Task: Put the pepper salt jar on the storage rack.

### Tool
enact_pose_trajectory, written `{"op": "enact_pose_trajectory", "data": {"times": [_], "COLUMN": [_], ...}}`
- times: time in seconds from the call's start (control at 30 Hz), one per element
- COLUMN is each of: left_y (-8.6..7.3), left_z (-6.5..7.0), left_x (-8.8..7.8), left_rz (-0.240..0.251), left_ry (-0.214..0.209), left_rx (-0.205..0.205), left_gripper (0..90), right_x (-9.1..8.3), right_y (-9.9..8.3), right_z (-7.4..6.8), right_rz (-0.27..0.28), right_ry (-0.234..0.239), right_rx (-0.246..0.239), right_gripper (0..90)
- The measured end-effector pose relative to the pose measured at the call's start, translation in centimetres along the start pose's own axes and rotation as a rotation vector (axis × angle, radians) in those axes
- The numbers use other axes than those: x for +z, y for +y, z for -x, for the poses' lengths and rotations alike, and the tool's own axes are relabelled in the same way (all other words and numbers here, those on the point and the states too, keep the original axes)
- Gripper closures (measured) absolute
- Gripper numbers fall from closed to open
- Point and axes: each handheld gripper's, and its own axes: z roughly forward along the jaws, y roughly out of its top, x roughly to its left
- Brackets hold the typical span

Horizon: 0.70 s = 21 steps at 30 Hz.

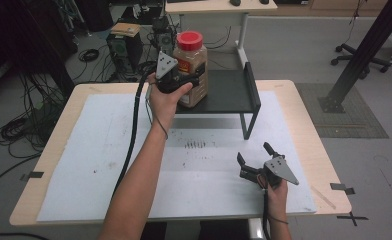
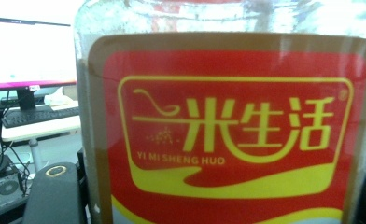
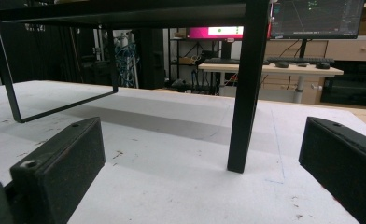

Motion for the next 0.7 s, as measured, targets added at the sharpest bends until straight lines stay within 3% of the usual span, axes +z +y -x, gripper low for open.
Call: {"op": "enact_pose_trajectory", "data": {"times": [0.1,0.37,0.53,0.57,0.6,0.67,0.7], "left_y": [-0.13,-0.09,0.01,0.10,0.10,0.17,0.17], "left_z": [0.14,0.10,0.13,0.17,0.17,0.13,0.13], "left_x": [0.12,0.17,0.14,0.12,0.12,0.11,0.11], "left_rz": [0.000,0.010,0.011,0.014,0.014,0.010,0.010], "left_ry": [0.008,0.014,0.026,0.045,0.045,0.055,0.055], "left_rx": [0.028,0.017,0.021,0.037,0.037,0.023,0.023], "left_gripper": [22.5,17.2,10.9,10.1,4.4,4.4,0.2], "right_x": [0.00,-0.01,0.00,-0.01,-0.01,0.00,0.00], "right_y": [0.00,0.00,0.00,0.00,0.00,0.00,0.00], "right_z": [0.00,0.00,0.00,0.00,0.00,0.00,0.00], "right_rz": [0.000,0.001,0.001,0.001,0.001,0.001,0.001], "right_ry": [0.000,0.000,0.000,0.000,0.000,0.000,0.000], "right_rx": [0.000,0.000,0.000,0.000,0.000,0.000,0.000], "right_gripper": [0.3,0.3,0.3,0.3,0.3,0.3,0.3]}}
